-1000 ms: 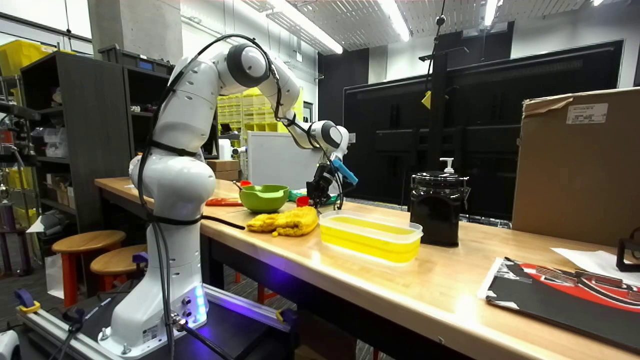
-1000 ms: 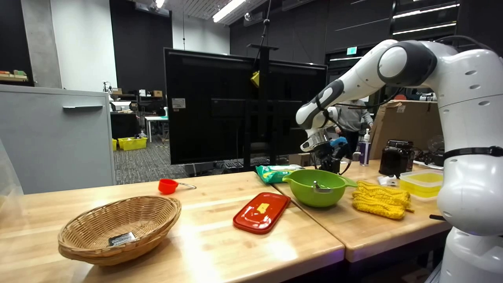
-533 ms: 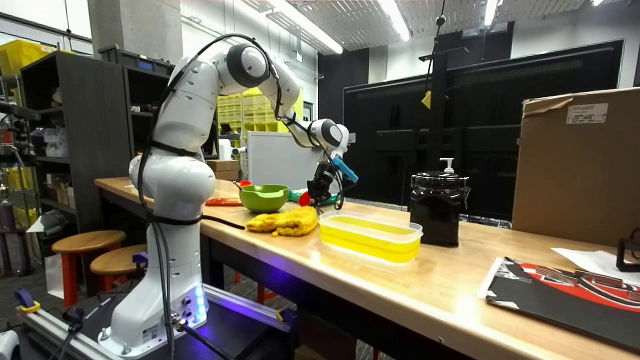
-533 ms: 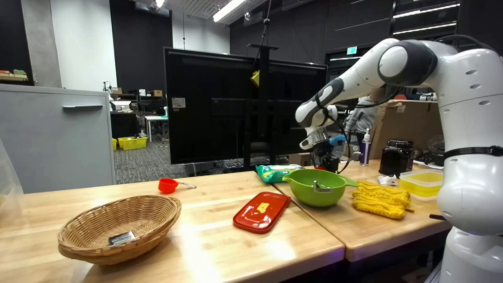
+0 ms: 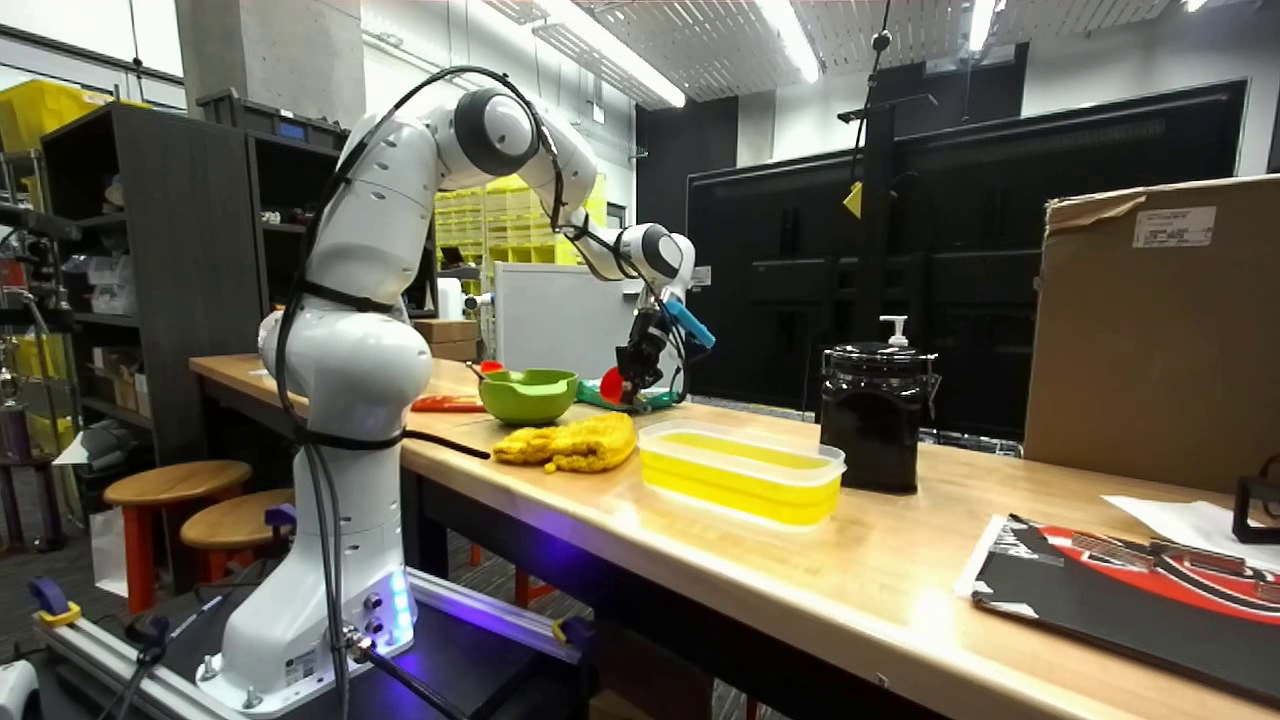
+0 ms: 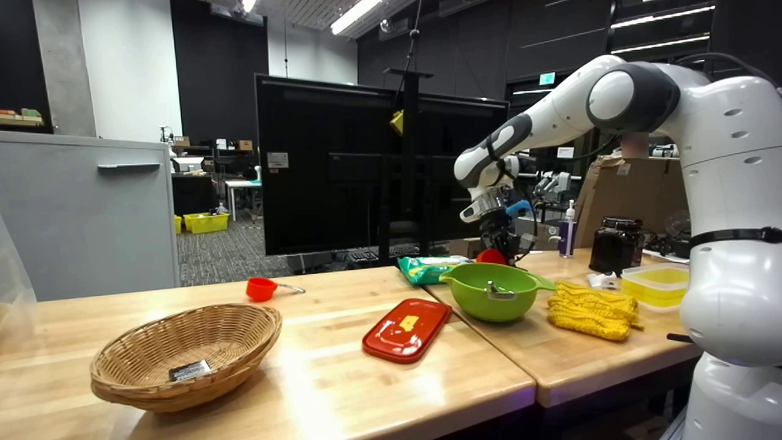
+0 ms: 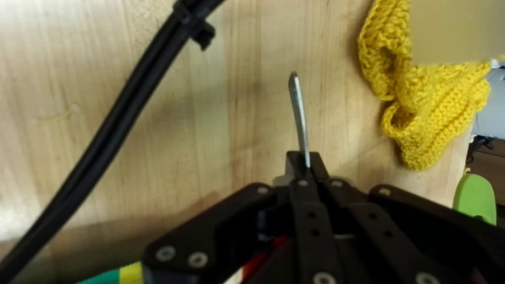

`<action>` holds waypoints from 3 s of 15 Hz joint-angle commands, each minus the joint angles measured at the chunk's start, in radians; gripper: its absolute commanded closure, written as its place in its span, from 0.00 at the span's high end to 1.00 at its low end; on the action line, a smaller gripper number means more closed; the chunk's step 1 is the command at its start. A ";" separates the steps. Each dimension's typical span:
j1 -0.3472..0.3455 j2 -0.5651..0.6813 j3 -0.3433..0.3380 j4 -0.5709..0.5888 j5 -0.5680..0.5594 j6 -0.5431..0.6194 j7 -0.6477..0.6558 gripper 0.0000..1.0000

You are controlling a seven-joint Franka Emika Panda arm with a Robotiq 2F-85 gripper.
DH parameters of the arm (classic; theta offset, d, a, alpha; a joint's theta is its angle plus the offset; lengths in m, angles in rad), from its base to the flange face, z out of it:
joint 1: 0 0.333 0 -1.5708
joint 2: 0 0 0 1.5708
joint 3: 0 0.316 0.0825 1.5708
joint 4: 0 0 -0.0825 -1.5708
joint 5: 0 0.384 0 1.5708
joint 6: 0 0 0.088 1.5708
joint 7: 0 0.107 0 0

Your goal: Pick up the measuring cup on the right and pour the contents in the green bowl.

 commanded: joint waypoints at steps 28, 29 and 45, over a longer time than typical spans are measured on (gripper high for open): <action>0.082 -0.303 0.047 -0.150 -0.043 -0.295 0.191 0.01; 0.084 -0.328 0.046 -0.177 -0.045 -0.295 0.194 0.01; 0.218 -0.549 0.099 -0.474 -0.210 -0.073 0.386 0.01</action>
